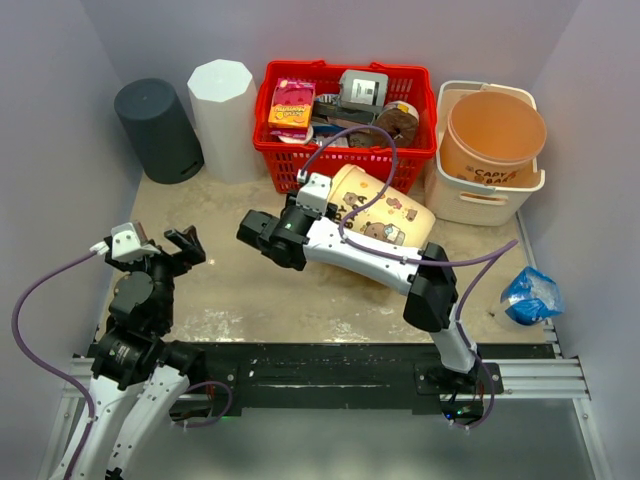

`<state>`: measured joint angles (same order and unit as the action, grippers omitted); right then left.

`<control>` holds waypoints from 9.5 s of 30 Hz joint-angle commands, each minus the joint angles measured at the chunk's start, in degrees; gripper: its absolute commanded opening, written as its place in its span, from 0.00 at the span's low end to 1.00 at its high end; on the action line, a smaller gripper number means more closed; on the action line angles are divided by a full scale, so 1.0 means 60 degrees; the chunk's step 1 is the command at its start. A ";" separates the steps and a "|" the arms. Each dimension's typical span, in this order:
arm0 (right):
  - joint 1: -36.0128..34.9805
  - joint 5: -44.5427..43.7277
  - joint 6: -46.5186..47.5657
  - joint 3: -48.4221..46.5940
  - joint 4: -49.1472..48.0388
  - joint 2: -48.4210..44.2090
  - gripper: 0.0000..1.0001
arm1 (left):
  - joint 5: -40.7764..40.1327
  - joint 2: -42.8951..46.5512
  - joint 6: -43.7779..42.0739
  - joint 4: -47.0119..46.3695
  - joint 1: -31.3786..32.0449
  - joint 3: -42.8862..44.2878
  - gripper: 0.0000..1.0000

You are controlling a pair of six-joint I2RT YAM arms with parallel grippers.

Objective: Turn the large container upside down

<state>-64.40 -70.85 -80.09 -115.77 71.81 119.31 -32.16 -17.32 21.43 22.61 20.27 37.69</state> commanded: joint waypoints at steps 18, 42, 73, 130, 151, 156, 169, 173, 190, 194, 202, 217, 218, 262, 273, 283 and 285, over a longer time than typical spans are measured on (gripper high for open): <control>0.0904 -0.0321 -0.2149 -0.0056 0.1303 0.0448 0.41 | 0.0321 -0.0174 -0.0320 -0.0649 -0.0097 -0.0056 0.99; 0.0875 -0.0877 -0.0569 0.2124 0.0456 -0.0855 0.00 | 0.0541 -0.0248 -0.0378 -0.0751 -0.0185 -0.0071 1.00; -0.0385 -0.0687 0.5910 0.5247 -0.4732 -0.3447 0.35 | 0.0673 -0.0248 -0.0378 -0.0766 -0.0215 -0.0071 1.00; -0.0662 0.0177 0.6273 0.5644 -0.2139 -0.3817 0.00 | 0.0527 -0.0248 -0.0306 -0.0605 -0.0229 -0.0042 0.99; -0.0809 0.0236 0.9803 0.5188 -0.6313 -0.1868 0.00 | -0.1435 0.0733 0.0368 -0.0107 -0.0244 0.0031 1.00; -0.0839 0.0324 1.0272 0.5188 -0.6972 -0.1428 0.00 | -0.1729 0.1143 0.0471 -0.0062 -0.0259 -0.0012 1.00; -0.0853 0.0704 1.0346 0.4909 -0.7559 -0.0958 0.00 | -0.1700 0.1173 0.0442 -0.0106 -0.0259 -0.0042 0.99; -0.0882 0.0909 1.0273 0.4938 -0.7603 -0.1950 0.01 | -0.1627 0.1115 0.0398 -0.0121 -0.0259 -0.0056 1.00; -0.0124 0.2503 1.0011 0.5612 -0.7475 -0.7402 0.75 | -0.0192 -0.0801 -0.0436 -0.0780 -0.0259 -0.0203 1.00; 0.1938 0.4130 0.9381 0.6387 -0.7486 -0.8676 0.81 | 0.0116 -0.1740 -0.0627 -0.0897 -0.0273 -0.0115 1.00; 0.5515 0.8109 0.8808 0.7501 -0.7236 -0.9293 0.93 | 0.0468 -0.2884 -0.0803 -0.1058 -0.0273 -0.0159 0.99; 0.8229 1.2831 0.8823 0.8557 -0.8745 -0.8241 0.99 | 0.1624 -0.3733 -0.0861 -0.1103 -0.0273 0.0440 1.00; 0.8229 1.3080 0.8808 0.8571 -0.8818 -0.8166 0.99 | 0.1698 -0.3821 -0.0920 -0.1044 -0.0273 0.0601 0.99; 0.7130 1.0593 0.7768 0.6460 -0.9172 -0.7593 0.99 | 0.4748 -0.7834 -0.3512 0.0537 0.3327 0.6227 1.00; 0.7145 1.0753 0.7270 0.8249 -0.9112 -0.8678 0.99 | 0.0645 -0.9505 -0.3762 0.1168 0.5102 0.6800 0.99; 0.7130 1.0915 0.7138 0.8922 -0.9024 -0.8986 0.99 | -0.0879 -0.9608 -0.3645 0.1446 0.5132 0.5848 1.00; 0.7145 1.0944 0.7124 0.9011 -0.9010 -0.9015 0.99 | -0.1172 -0.9667 -0.3645 0.1548 0.5132 0.5730 0.99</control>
<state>-21.58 -6.07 -36.49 -62.78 18.85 67.05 -32.82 -75.22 0.16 31.14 50.92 73.82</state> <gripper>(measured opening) 0.987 0.994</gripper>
